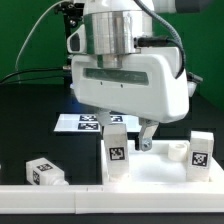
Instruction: Assemble square table
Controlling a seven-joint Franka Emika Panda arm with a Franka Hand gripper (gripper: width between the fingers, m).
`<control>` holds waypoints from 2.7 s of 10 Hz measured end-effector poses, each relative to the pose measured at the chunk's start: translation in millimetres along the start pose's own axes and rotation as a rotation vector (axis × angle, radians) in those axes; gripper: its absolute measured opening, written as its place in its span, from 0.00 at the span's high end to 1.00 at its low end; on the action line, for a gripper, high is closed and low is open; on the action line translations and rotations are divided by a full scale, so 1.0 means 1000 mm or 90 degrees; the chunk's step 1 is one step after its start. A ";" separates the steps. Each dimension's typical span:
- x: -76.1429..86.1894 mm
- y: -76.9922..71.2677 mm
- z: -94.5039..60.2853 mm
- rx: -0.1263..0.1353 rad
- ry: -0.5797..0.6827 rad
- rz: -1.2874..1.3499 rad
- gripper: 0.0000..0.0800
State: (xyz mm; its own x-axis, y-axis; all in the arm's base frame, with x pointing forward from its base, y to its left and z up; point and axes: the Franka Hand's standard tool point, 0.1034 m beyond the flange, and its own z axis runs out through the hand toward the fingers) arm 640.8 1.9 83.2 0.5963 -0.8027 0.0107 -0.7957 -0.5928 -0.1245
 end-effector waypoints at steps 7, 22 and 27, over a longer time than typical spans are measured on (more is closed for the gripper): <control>0.009 0.002 0.001 0.010 0.019 -0.199 0.56; -0.001 0.007 -0.001 0.033 0.009 0.054 0.20; 0.007 0.011 -0.002 0.025 0.029 -0.354 0.19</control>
Offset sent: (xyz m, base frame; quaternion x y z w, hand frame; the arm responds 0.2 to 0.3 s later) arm 0.0000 0.0000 0.0000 0.0000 0.0000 -0.0650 0.9979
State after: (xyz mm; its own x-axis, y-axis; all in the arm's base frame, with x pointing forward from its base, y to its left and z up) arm 636.3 -10.6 84.0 0.9195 -0.3719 0.1277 -0.3570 -0.9257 -0.1253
